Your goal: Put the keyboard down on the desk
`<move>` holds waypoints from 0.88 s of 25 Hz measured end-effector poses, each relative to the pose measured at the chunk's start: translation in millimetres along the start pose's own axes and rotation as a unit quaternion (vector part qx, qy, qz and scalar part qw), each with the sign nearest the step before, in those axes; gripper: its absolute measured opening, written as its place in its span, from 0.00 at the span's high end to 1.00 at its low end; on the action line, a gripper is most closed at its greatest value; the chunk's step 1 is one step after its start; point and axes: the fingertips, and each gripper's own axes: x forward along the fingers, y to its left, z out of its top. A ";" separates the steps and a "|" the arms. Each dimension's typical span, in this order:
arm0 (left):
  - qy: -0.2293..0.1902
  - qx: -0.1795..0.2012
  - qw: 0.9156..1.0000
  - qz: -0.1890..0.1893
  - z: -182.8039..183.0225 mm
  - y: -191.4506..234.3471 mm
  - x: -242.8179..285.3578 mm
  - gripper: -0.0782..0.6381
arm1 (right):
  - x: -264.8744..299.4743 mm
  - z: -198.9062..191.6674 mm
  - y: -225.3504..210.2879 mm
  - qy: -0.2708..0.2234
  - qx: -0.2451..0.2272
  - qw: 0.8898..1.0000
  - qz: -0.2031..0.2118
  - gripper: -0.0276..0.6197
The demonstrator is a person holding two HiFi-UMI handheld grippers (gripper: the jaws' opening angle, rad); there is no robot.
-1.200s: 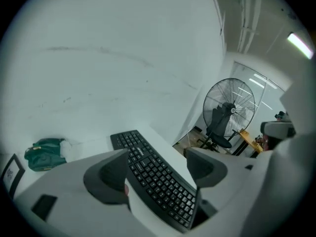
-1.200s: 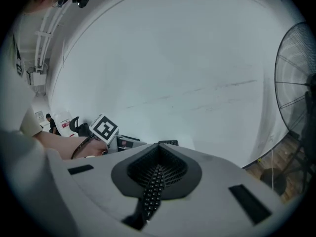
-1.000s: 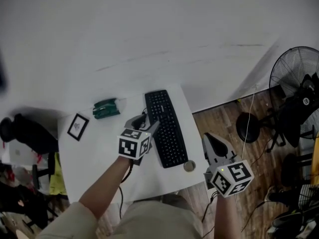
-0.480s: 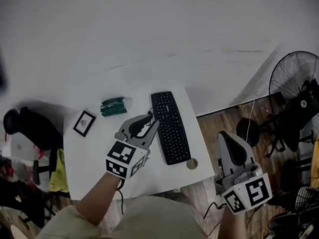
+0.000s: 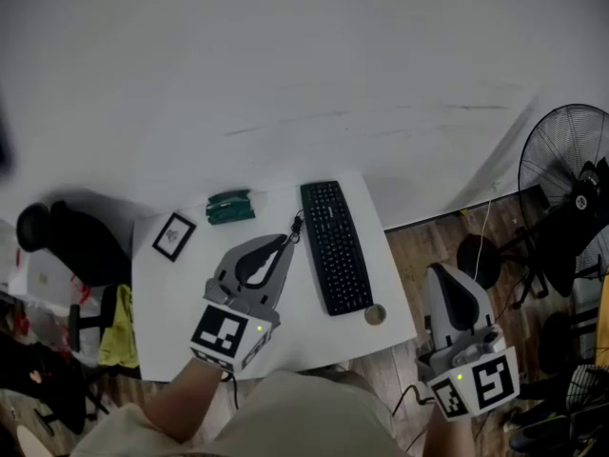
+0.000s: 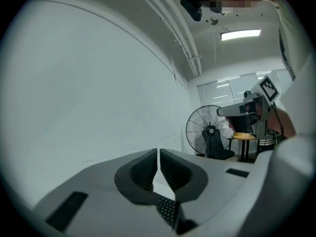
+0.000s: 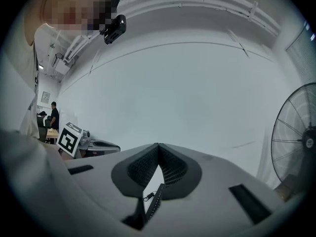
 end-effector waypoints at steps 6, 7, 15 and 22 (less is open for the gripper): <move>0.005 -0.010 1.000 -0.011 -1.6 -11.0 -20.4 0.85 | -9.5 -6.2 9.7 0.003 0.006 1.000 0.000 0.92; 0.008 -0.005 1.000 -0.012 -2.9 -11.2 -22.2 0.85 | -10.0 -8.5 11.7 0.004 0.008 1.000 0.003 0.92; 0.030 0.004 0.999 0.008 -24.0 -9.9 -40.0 0.85 | -14.5 -30.8 26.1 0.029 0.008 1.000 0.005 0.92; 0.032 0.003 0.999 0.010 -26.4 -5.8 -48.6 0.85 | -12.1 -39.3 29.9 0.036 0.014 0.999 0.001 0.92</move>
